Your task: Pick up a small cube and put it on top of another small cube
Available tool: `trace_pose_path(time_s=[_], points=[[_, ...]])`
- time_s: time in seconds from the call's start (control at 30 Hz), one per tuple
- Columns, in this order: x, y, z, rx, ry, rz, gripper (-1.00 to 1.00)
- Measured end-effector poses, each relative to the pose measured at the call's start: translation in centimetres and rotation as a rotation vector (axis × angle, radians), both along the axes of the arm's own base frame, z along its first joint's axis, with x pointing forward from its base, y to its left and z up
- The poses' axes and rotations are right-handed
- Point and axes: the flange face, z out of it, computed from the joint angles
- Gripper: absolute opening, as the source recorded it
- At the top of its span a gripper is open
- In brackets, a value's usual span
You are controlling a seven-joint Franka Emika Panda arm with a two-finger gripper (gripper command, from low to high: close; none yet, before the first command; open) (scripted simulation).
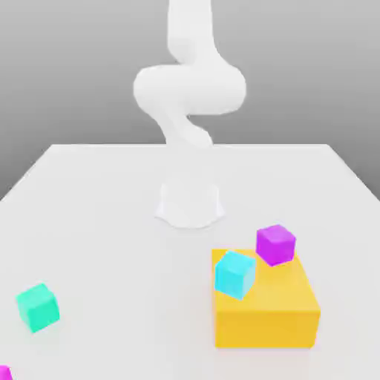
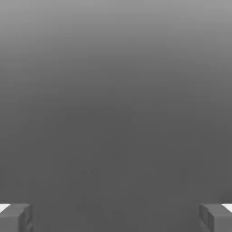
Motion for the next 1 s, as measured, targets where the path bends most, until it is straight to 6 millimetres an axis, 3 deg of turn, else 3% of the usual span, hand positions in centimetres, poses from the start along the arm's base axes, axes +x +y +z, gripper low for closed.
trace_pose_path(time_s=[0.27,0.5,0.77,1.0], points=[[9.0,-5.9,-8.8,0.039,0.180,0.003,0.00],[14.4,-11.4,-18.3,0.059,0.327,-0.011,0.00],[17.3,-18.2,-30.5,0.061,0.491,-0.043,0.00],[17.1,-23.8,-41.6,0.040,0.636,-0.065,0.00]])
